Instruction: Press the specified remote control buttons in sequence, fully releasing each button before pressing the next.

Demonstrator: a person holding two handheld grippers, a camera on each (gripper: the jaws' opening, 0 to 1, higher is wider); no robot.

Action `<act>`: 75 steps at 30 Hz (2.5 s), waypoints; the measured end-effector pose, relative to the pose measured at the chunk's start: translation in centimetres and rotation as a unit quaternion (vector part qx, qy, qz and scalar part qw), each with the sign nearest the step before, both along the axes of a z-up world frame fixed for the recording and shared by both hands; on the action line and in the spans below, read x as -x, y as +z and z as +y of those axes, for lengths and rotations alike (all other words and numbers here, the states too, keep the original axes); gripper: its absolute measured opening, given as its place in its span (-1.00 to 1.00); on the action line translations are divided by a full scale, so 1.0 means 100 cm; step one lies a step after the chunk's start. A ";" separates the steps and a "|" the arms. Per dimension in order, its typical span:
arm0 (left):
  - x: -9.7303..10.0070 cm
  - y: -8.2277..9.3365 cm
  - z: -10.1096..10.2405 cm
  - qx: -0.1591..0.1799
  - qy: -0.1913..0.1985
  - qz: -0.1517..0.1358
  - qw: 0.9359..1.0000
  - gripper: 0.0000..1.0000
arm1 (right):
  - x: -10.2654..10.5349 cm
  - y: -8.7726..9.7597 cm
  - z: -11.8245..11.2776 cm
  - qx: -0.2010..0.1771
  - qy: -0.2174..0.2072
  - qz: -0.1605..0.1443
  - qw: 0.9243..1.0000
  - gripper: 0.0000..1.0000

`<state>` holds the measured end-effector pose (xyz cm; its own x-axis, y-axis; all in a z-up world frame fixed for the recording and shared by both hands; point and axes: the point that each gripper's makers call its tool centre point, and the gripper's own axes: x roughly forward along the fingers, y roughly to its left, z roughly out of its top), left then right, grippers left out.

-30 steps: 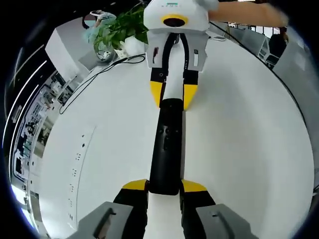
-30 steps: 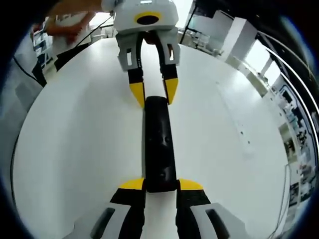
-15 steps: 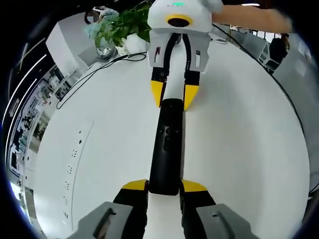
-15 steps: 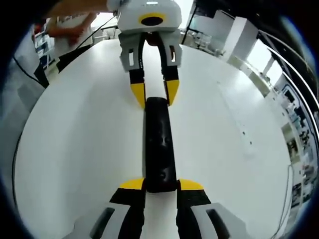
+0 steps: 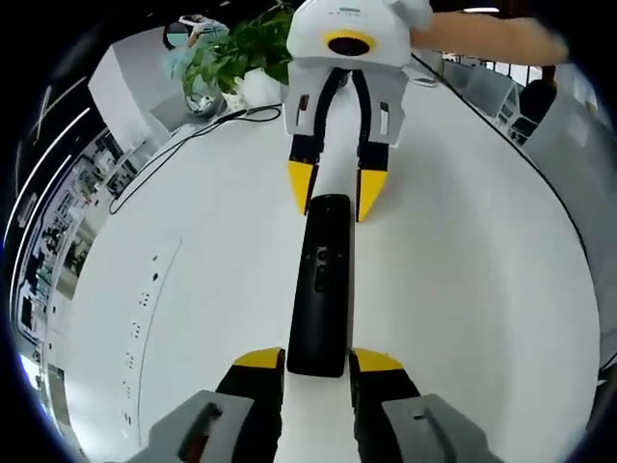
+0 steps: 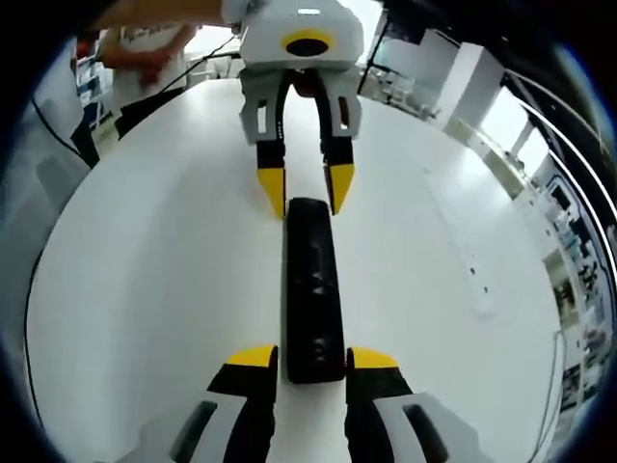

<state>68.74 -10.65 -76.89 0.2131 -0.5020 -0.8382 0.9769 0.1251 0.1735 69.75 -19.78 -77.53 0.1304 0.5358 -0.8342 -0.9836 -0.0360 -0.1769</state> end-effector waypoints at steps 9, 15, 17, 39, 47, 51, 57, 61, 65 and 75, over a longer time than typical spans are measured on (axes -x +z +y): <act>-0.004 0.012 0.000 0.036 0.020 -0.023 0.999 -0.20 | 0.000 0.010 0.001 -0.037 -0.030 -0.007 0.999 -0.07; -0.001 0.014 0.000 0.068 0.044 -0.042 0.996 0.18 | -0.008 0.021 0.000 -0.075 -0.055 -0.025 0.995 0.16; 0.001 0.013 0.001 0.075 0.056 -0.047 0.995 0.22 | -0.010 0.021 0.001 -0.080 -0.058 -0.026 0.995 0.13; 0.007 0.062 0.037 0.225 0.318 -0.149 0.909 0.76 | 0.023 0.061 -0.021 -0.218 -0.254 -0.086 0.939 0.51; 0.021 0.086 0.047 0.258 0.387 -0.190 0.865 0.69 | 0.036 0.080 -0.045 -0.245 -0.318 -0.104 0.910 0.52; 0.037 0.100 0.049 0.271 0.403 -0.203 0.850 0.72 | 0.042 0.094 -0.058 -0.256 -0.344 -0.114 0.896 0.55; 0.066 0.129 0.062 0.271 0.423 -0.230 0.833 0.72 | 0.058 0.113 -0.076 -0.246 -0.357 -0.130 0.892 0.54; 0.087 0.155 0.072 0.283 0.437 -0.252 0.816 0.71 | 0.075 0.128 -0.088 -0.246 -0.370 -0.143 0.885 0.52; 0.109 0.173 0.076 0.290 0.444 -0.261 0.807 0.70 | 0.096 0.140 -0.097 -0.240 -0.370 -0.154 0.884 0.50; 0.167 0.182 0.070 0.294 0.470 -0.238 0.797 0.70 | 0.161 0.159 -0.118 -0.224 -0.394 -0.156 0.878 0.41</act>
